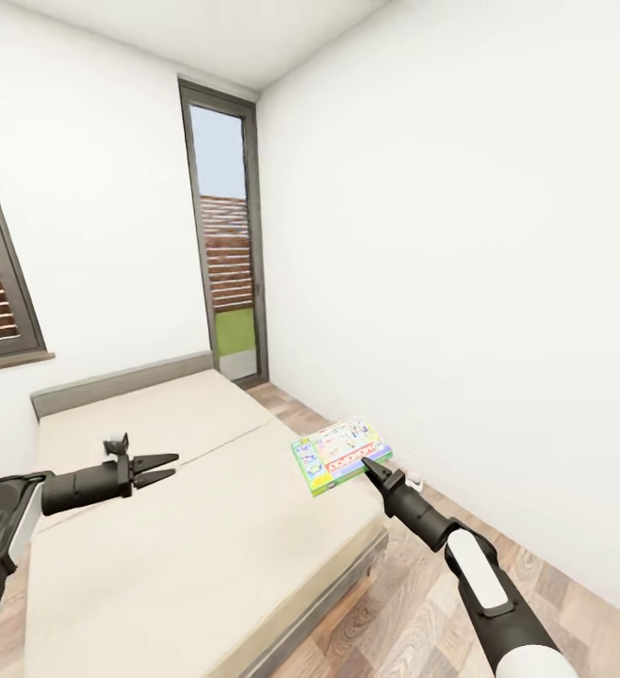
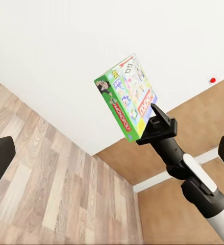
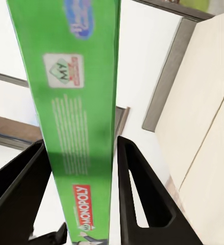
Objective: Put all the toys in the child's room - the three board games (two on the bed and one on the table), the two jigsaw puzzles on the table, and the tennis ball on the table - inside the toy box on the table in the child's room.
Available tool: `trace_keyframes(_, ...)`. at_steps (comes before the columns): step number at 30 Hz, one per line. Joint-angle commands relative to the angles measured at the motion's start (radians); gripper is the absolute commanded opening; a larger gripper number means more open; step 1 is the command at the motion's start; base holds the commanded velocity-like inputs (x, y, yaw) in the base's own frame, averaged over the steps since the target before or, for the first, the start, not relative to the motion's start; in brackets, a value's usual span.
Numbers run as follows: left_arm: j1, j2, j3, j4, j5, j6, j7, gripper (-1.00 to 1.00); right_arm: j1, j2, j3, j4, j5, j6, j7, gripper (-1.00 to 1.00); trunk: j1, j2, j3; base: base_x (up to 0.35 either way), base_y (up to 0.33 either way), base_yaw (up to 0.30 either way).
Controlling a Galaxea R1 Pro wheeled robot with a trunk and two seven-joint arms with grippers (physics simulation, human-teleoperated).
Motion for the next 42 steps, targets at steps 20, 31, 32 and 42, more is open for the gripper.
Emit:
trace_keyframes(20, 0.000, 0.000, -0.028, 0.000, 0.002, 0.010, 0.000, 1.00, -0.001, 0.001, -0.002, 0.006, -0.009, -0.032, 0.001, -1.00, -0.076, 0.139, 0.074, 0.000, 0.000, -0.247)
trace_keyframes(31, 0.000, 0.000, -0.028, 0.000, 0.002, 0.010, 0.000, 1.00, -0.001, 0.001, -0.002, 0.006, -0.008, -0.032, 0.001, -1.00, -0.088, 0.160, 0.090, 0.000, 0.000, -0.247)
trace_keyframes(32, 0.000, 0.000, -0.028, 0.000, 0.001, 0.010, 0.000, 1.00, -0.001, 0.002, -0.002, 0.006, -0.008, -0.033, 0.001, -1.00, -0.088, 0.160, 0.091, 0.000, 0.000, -0.247)
trace_keyframes(42, 0.000, 0.000, -0.028, 0.000, 0.000, 0.010, -0.001, 1.00, -0.001, 0.001, -0.002, 0.006, -0.008, -0.034, 0.001, -1.00, -0.088, 0.160, 0.097, 0.000, 0.000, -0.247)
